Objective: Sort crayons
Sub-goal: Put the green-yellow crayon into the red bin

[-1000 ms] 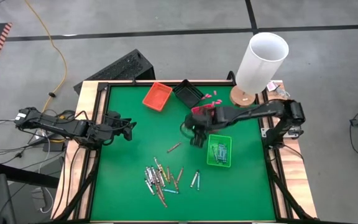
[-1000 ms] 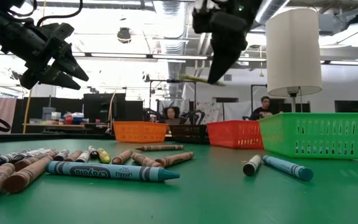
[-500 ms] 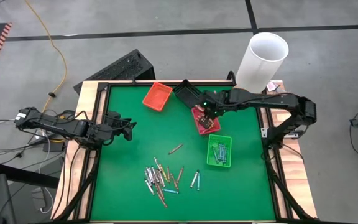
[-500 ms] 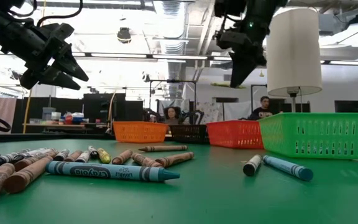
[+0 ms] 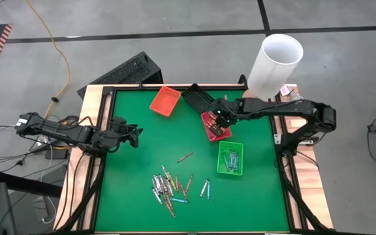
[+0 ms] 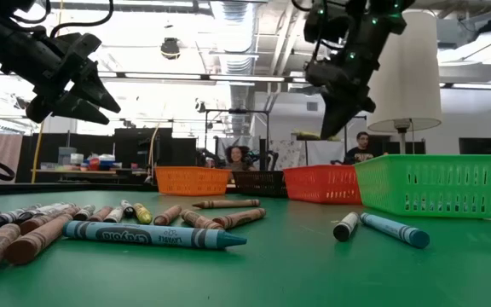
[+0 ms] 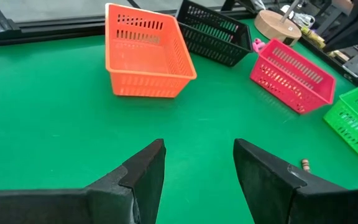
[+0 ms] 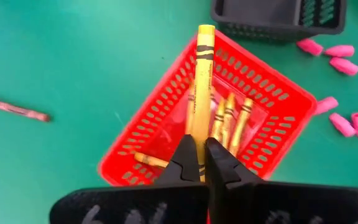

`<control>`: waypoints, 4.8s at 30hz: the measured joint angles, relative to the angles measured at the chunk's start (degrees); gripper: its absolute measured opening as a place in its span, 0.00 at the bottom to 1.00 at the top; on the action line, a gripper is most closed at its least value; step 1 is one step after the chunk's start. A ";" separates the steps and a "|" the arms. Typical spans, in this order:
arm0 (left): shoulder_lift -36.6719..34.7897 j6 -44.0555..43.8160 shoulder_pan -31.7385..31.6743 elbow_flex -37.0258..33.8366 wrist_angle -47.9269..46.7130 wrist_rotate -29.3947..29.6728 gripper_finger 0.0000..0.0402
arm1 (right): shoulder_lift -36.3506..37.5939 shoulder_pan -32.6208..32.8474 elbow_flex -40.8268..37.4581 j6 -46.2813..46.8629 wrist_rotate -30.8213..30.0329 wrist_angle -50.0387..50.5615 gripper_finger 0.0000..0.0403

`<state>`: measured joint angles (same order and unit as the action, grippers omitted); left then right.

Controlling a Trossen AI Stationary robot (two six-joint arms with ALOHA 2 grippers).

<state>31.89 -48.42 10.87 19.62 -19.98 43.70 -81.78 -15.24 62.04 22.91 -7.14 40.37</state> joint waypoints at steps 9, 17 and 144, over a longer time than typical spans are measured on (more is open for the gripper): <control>0.00 -0.74 0.01 0.00 0.01 -1.34 0.45 | 0.19 -1.45 -1.44 -3.84 -0.14 -2.77 0.00; 0.01 -0.94 0.01 0.00 0.01 -1.49 0.45 | 3.00 -3.50 -1.44 -5.39 1.28 -2.68 0.00; 0.01 0.16 -0.02 0.00 0.14 6.14 0.45 | -0.13 -4.29 -14.79 4.14 8.47 -14.88 0.03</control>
<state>31.90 -48.27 10.85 19.62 -19.83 49.85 -81.91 -19.53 47.24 27.05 1.32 25.49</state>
